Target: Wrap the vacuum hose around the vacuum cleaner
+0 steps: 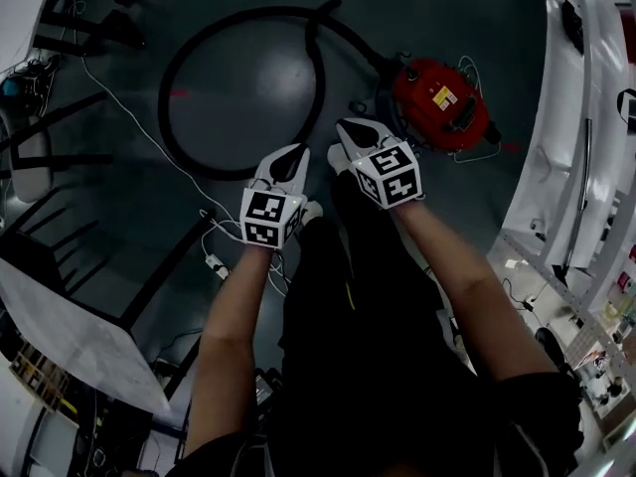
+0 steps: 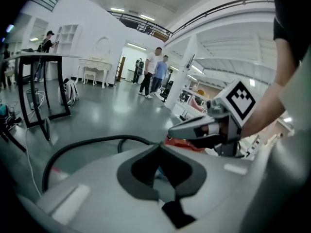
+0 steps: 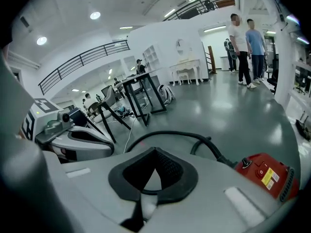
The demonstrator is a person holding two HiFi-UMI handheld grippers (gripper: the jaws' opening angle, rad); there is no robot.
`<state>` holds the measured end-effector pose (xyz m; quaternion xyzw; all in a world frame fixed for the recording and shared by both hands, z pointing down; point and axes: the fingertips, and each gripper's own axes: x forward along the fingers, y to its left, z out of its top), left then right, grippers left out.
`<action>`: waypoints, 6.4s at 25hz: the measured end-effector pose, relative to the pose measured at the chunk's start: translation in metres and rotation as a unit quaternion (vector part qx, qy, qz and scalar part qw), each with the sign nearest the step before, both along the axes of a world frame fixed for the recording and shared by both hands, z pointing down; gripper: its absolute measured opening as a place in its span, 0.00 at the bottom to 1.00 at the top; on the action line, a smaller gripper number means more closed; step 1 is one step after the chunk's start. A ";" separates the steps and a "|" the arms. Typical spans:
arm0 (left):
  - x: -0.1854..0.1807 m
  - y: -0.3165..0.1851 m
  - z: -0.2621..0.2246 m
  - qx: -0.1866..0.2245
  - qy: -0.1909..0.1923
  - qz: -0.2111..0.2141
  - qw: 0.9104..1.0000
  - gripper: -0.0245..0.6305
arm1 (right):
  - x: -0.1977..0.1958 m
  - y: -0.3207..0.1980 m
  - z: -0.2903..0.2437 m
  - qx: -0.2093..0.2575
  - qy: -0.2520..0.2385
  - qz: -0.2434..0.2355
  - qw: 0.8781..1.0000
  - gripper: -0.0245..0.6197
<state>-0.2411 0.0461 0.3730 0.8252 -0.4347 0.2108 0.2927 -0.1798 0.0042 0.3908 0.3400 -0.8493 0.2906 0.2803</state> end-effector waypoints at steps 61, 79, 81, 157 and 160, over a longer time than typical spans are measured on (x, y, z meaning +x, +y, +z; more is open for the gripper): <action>-0.041 0.001 0.553 -0.094 -0.020 0.012 0.995 0.31 | -0.025 -0.059 0.544 -0.084 0.090 0.108 0.986 0.25; -0.023 0.016 0.597 -0.127 0.013 0.096 0.987 0.41 | -0.028 -0.080 0.602 -0.119 0.112 0.167 0.972 0.35; -0.022 0.015 0.600 -0.128 0.012 0.088 0.988 0.41 | -0.029 -0.081 0.603 -0.120 0.113 0.171 0.971 0.36; 0.107 0.048 0.110 -0.185 0.215 0.091 0.955 0.29 | -0.016 -0.057 0.086 -0.038 0.102 0.016 0.994 0.31; 0.113 0.057 0.090 -0.177 0.206 0.115 0.956 0.30 | -0.009 -0.048 0.061 -0.031 0.089 0.022 0.995 0.30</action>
